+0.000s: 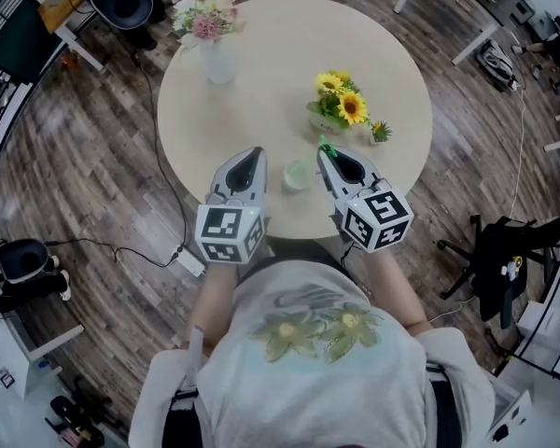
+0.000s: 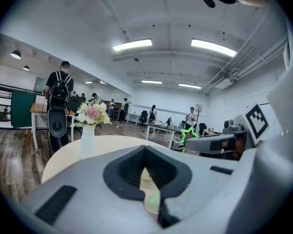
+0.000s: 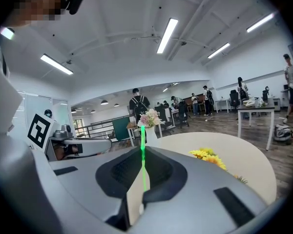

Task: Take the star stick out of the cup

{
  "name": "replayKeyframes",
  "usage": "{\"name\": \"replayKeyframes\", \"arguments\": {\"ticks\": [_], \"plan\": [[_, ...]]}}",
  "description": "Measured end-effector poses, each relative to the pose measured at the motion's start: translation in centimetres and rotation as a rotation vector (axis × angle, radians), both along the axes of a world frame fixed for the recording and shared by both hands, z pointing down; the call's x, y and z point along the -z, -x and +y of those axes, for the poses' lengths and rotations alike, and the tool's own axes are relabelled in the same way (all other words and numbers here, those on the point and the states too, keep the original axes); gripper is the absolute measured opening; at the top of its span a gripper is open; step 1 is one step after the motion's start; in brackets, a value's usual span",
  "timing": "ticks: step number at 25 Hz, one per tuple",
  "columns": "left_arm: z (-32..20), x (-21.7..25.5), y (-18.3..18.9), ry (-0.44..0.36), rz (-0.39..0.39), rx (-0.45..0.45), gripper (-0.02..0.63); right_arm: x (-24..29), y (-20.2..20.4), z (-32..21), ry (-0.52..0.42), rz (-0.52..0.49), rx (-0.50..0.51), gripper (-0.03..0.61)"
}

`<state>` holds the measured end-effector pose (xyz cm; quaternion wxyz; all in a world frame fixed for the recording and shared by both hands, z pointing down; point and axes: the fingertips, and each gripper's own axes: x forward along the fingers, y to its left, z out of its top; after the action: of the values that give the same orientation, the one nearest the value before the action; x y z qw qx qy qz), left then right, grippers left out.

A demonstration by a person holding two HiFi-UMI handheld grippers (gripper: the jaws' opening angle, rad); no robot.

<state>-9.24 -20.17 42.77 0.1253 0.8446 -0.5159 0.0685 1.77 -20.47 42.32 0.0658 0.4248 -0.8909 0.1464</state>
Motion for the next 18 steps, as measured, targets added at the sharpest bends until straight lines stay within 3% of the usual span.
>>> {"name": "replayKeyframes", "arguments": {"ticks": [18], "plan": [[0.0, 0.7, -0.2, -0.018, 0.008, -0.001, 0.002, 3.1, -0.2, 0.2, -0.062, -0.014, -0.009, 0.031]]}}
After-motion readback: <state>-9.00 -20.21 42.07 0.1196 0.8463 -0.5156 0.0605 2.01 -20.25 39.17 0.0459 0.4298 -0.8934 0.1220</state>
